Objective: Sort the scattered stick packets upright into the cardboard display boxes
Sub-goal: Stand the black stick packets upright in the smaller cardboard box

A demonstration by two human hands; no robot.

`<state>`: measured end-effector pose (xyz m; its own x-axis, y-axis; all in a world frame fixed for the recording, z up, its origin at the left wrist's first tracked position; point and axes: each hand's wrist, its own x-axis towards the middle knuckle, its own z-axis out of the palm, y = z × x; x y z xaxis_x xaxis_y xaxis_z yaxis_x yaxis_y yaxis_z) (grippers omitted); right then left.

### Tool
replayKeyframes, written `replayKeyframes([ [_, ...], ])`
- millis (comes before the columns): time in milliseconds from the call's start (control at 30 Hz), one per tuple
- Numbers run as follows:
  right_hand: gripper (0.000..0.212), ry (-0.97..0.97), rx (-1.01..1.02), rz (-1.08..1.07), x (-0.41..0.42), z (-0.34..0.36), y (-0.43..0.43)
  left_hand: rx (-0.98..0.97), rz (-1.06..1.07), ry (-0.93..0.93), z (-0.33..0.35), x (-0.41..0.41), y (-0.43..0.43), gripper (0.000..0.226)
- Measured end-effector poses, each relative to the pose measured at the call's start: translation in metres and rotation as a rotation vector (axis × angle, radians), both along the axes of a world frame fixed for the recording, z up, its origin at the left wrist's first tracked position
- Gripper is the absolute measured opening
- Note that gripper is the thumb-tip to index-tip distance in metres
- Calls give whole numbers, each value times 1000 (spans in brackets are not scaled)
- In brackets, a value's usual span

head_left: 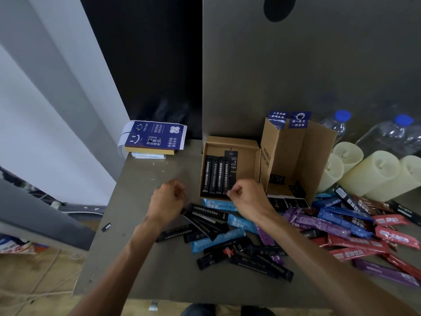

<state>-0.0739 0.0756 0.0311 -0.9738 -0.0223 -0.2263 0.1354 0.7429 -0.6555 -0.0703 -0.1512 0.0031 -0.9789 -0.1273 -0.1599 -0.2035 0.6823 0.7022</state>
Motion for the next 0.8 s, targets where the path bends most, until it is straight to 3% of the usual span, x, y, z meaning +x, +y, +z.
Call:
replayKeyframes([
  [233, 18, -21, 70, 95, 38, -21, 10, -89, -55, -57, -17, 13, -13, 24],
  [567, 15, -23, 39, 82, 41, -31, 11, -206, -344, -86, -14, 7, 2, 14],
  [667, 10, -8, -17, 117, 42, -27, 16, -188, -368, -22, -8, 13, -4, 24],
  [733, 25, -38, -75, 158, 41, -25, 18, -129, -380, 9, -1, 15, -8, 26],
  [800, 24, -43, -97, 189, 39, -21, 16, -48, -386, 21, 11, 15, -10, 20],
])
